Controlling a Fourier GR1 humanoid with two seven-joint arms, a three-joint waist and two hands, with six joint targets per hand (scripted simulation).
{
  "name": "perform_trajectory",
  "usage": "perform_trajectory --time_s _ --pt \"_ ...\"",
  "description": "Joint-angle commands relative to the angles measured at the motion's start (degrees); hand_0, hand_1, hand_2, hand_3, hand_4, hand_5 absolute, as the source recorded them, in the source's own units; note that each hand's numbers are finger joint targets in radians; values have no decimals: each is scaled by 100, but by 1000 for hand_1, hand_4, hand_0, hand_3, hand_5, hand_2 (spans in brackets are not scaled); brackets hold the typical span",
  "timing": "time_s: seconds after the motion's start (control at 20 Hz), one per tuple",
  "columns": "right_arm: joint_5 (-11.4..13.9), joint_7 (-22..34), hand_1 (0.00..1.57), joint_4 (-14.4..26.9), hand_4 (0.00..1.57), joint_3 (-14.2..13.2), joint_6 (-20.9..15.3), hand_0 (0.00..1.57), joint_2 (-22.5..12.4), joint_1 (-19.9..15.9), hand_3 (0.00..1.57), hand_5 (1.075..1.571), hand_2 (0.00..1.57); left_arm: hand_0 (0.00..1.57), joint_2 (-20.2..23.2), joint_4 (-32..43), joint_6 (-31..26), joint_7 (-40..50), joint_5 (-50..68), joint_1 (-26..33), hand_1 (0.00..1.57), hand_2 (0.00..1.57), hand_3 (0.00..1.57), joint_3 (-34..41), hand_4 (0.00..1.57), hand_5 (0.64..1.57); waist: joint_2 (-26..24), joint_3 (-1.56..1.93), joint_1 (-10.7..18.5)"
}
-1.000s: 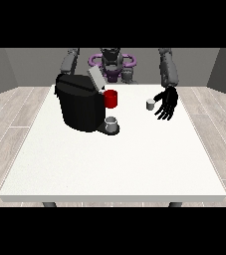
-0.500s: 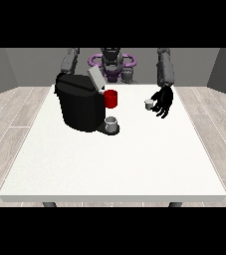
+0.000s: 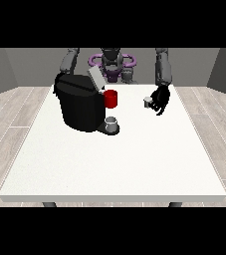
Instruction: Insert the coffee pod into the coffee machine and close the lid
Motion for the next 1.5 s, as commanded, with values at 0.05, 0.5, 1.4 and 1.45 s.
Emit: perform_trajectory --time_s 0.05,0.5,1.4,1.45 --pt "-110 -374 0 750 290 -375 -23 0 -146 9 0 1571 0 1367 -494 -350 -313 -71 -16 -11 1367 1422 1365 -270 678 1571 -318 -51 405" --pt "-78 -367 0 975 286 -252 29 0 -149 -4 0 1571 0 1511 -551 -334 -926 96 169 -303 1511 1436 1300 -23 568 1571 -742 -53 536" --pt "-32 -59 0 762 202 -157 46 0 -309 -24 0 1571 0 1501 -1005 -970 -1543 1326 443 -1351 1501 1473 1402 250 635 1571 -906 -54 187" --pt "-139 -388 0 891 197 -285 235 0 -406 386 0 1571 0 1462 -1046 -1146 -1700 1350 464 -1029 1462 1453 1404 175 625 1571 -1107 -53 288"
